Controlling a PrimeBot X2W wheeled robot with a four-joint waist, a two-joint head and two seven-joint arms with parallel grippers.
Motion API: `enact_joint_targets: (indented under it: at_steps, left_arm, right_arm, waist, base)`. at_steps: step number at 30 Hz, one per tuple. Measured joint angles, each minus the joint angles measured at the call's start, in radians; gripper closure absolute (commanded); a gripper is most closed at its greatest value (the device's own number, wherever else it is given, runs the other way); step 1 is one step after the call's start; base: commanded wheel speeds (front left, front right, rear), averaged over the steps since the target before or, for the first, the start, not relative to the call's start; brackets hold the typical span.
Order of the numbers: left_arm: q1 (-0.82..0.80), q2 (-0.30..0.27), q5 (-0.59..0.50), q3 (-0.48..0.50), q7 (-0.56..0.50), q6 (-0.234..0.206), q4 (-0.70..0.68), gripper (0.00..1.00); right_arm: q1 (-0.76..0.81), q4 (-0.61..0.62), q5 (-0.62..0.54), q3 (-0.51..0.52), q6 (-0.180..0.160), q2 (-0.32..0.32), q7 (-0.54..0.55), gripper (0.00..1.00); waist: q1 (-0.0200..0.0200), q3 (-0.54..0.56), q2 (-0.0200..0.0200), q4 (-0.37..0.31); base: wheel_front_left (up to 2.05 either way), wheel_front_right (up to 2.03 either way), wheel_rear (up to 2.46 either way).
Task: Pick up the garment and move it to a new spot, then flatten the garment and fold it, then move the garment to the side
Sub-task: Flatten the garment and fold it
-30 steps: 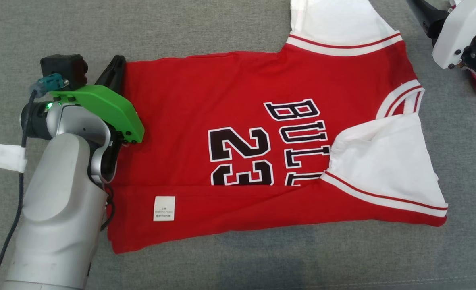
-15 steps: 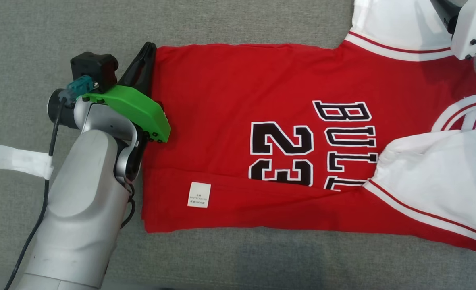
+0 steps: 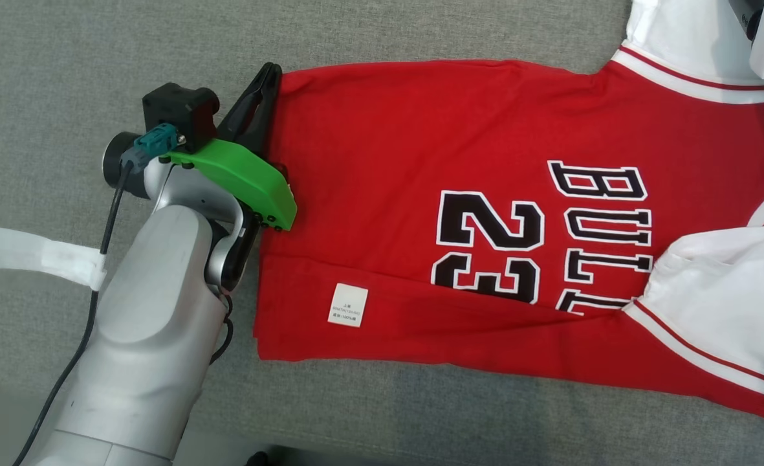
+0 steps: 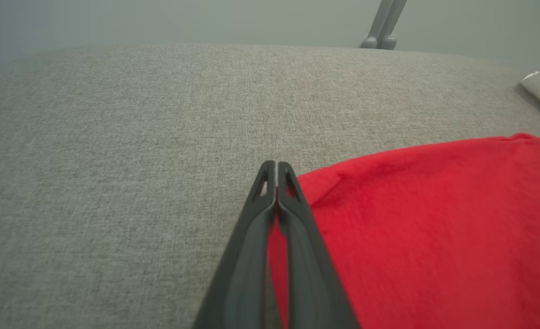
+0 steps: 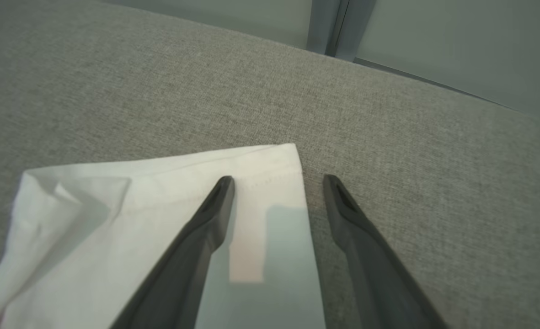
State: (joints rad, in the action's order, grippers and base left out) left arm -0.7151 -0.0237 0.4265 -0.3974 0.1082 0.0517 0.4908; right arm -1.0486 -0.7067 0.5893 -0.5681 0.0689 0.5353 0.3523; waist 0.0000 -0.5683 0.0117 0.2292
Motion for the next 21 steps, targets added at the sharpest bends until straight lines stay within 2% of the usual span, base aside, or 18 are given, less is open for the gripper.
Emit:
enact_joint_targets:
  at_steps: [12,14,16,17,18,21]
  left_arm:
    - [-0.007,0.002,0.010,-0.024,0.029,0.001,0.026,1.00]
    - [-0.007,0.002,0.010,-0.025,0.037,0.000,0.035,1.00]
    - [-0.007,0.002,0.011,-0.026,0.039,0.000,0.044,1.00]
    - [-0.008,0.002,0.011,-0.026,0.039,0.000,0.045,1.00]
    - [-0.008,0.002,0.011,-0.026,0.039,0.000,0.045,1.00]
    - [-0.008,0.003,0.018,-0.027,0.043,0.000,0.051,1.00]
  right_arm:
    - [-0.035,-0.077,-0.022,-0.018,0.001,-0.028,-0.023,0.02]
    - [-0.040,-0.087,-0.032,-0.023,0.001,-0.034,-0.036,0.53]
    - [-0.040,-0.095,-0.038,-0.029,0.002,-0.038,-0.045,0.66]
    - [-0.043,-0.100,-0.038,-0.030,0.004,-0.037,-0.050,0.79]
    - [-0.043,-0.100,-0.038,-0.030,0.004,-0.037,-0.050,0.99]
    - [-0.049,-0.113,-0.044,-0.036,0.011,-0.038,-0.063,1.00]
  waist:
    - [0.0000,-0.003,0.0000,0.024]
    - [0.0000,-0.002,0.0000,0.025]
    - [0.0000,0.001,0.0000,0.025]
    - [0.0000,0.002,0.0000,0.024]
    - [0.0000,0.002,0.0000,0.024]
    - [-0.0001,0.003,0.0000,0.023]
  base:
    - [0.00,0.00,0.00]
    - [0.00,0.00,0.00]
    - [0.00,0.00,0.00]
    - [0.00,0.00,0.00]
    - [0.00,0.00,0.00]
    - [0.00,0.00,0.00]
